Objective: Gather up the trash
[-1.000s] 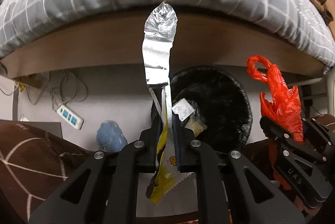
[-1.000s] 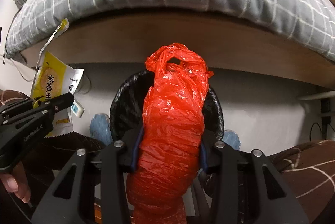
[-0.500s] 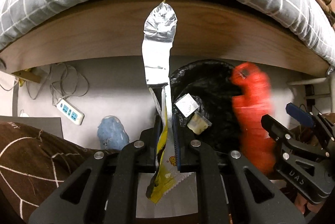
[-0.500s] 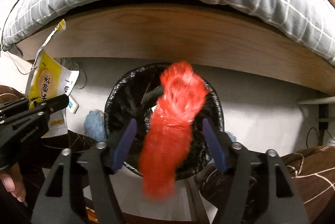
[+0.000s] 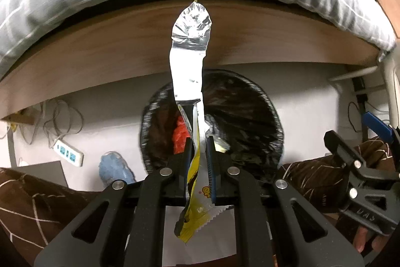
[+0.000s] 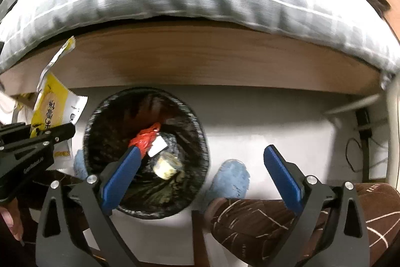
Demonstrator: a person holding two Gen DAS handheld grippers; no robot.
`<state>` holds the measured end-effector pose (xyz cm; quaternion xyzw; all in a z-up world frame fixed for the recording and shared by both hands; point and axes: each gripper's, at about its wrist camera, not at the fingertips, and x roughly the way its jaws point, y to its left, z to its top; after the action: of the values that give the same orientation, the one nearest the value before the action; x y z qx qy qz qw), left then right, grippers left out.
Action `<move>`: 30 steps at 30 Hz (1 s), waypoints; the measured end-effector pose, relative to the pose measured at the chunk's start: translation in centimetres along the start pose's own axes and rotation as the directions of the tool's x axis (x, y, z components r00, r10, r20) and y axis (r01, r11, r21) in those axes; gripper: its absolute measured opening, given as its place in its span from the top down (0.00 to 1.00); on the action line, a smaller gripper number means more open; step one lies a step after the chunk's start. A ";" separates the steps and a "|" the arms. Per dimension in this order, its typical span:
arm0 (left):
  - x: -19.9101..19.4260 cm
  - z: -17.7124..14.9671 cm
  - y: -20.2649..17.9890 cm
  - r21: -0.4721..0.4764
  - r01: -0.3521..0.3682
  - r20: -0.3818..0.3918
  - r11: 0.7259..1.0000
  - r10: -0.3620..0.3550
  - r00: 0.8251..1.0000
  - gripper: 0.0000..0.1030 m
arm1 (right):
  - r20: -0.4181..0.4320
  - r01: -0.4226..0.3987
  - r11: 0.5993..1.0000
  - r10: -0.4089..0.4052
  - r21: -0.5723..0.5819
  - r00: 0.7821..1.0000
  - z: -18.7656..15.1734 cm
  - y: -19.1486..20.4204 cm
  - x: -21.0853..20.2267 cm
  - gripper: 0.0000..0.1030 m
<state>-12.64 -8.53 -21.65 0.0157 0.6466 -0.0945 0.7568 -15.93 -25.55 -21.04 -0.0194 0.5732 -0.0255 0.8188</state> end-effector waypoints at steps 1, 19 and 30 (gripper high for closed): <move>0.1 0.0 -0.5 0.009 0.004 -0.002 1.000 -0.004 1.000 0.90 | 0.000 0.008 1.000 -0.008 0.010 1.000 0.0 -0.3 0.1 0.08; 2.0 0.4 -2.9 0.056 -0.027 -0.008 0.998 0.028 1.000 0.57 | -0.023 0.044 0.993 -0.041 0.109 0.999 0.4 -3.2 0.8 0.08; -1.2 0.4 -1.3 0.020 -0.066 0.090 0.998 0.064 0.994 0.15 | 0.035 0.026 0.997 -0.029 0.077 0.999 1.4 -1.9 -0.7 0.08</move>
<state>-12.61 -9.75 -20.31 0.0413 0.6101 -0.0778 0.7874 -14.91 -27.35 -19.85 0.0036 0.5564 -0.0584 0.8288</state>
